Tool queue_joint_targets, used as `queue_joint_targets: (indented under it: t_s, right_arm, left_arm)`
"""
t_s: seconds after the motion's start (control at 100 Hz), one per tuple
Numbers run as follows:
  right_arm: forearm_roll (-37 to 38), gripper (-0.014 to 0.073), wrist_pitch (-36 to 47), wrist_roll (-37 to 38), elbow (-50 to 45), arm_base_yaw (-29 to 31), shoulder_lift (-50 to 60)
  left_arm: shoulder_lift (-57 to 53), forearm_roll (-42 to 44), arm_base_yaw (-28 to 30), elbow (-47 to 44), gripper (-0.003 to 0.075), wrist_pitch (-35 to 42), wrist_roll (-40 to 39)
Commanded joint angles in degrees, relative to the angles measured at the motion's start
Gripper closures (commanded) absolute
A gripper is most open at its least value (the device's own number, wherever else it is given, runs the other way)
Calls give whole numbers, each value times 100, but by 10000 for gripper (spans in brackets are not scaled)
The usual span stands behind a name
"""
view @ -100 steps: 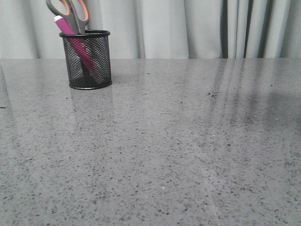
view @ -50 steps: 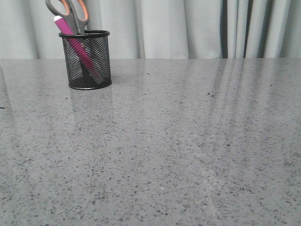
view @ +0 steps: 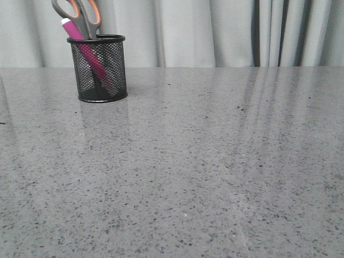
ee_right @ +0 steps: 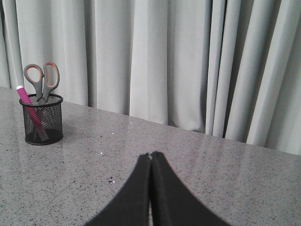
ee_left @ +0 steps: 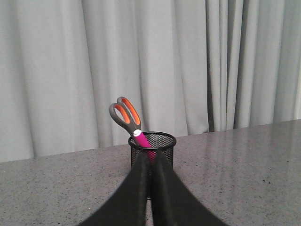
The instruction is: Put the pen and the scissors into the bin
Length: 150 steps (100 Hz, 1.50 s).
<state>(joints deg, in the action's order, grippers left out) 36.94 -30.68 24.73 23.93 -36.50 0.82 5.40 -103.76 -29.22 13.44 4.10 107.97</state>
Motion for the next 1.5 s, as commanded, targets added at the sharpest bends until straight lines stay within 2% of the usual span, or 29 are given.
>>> queue_joint_targets:
  t_s: [0.0, 0.22, 0.34, 0.42, 0.49, 0.52, 0.56, 0.61, 0.63, 0.75, 0.76, 0.81, 0.88, 1.04, 1.19, 1.25, 1.34, 1.49]
  right_arm:
    - [139, 664, 379, -48, 114, 29, -33]
    - [139, 664, 379, -48, 114, 29, -33]
    - [139, 664, 379, -48, 114, 29, -33]
    - [139, 664, 379, -48, 114, 29, -33]
    - [139, 664, 379, -48, 114, 29, -33]
    - [139, 664, 379, -48, 114, 29, -33]
    - [139, 664, 379, -48, 114, 29, -33]
    - [139, 664, 379, -48, 114, 29, -33]
    - [139, 664, 379, -48, 114, 29, -33]
    - [139, 664, 379, -48, 114, 29, -33]
    - [139, 664, 379, -48, 114, 29, -33]
    - [139, 664, 379, -48, 114, 29, -33]
    - [139, 664, 379, -48, 114, 29, -33]
    - [139, 664, 379, -48, 114, 29, -33]
    - [139, 664, 379, -48, 114, 29, -33]
    - [139, 664, 379, -48, 114, 29, -33]
    - [139, 664, 379, -48, 114, 29, -33]
    - [139, 664, 379, -48, 114, 29, -33]
  left_arm:
    - [66, -203, -33, 153, 739, -180, -41]
    - [66, -191, -33, -106, 739, -136, -17]
    - [66, -215, -25, -155, 739, 549, -17]
    - [76, -181, -25, -187, 739, 612, -18]
    - [76, 68, 7, -264, 739, 624, -31]
    - [76, 458, 61, -325, 739, 574, -157]
    - [126, 1151, 149, -393, 739, 491, -681]
    - [187, 2692, 326, -491, 739, 378, -1756]
    - [213, 3129, 413, -538, 739, 334, -2379]
    - [323, 7214, 1033, -847, 739, 108, -6598]
    - [323, 7404, 1118, -888, 739, 61, -7036]
    - [311, 8448, 1419, -1026, 739, -170, -8247]
    - [211, 9143, 1801, -1216, 739, -571, -9105]
    - [-328, 9328, 2255, -1618, 739, -1292, -9375]
    - [-766, 9882, 2266, -1607, 739, -1563, -9375]
    - [-741, 9893, 2266, -1607, 739, -1637, -9375]
    - [-741, 9881, 2266, -1607, 739, -2139, -9375]
    - [-741, 9888, 2266, -1607, 739, -2152, -9348]
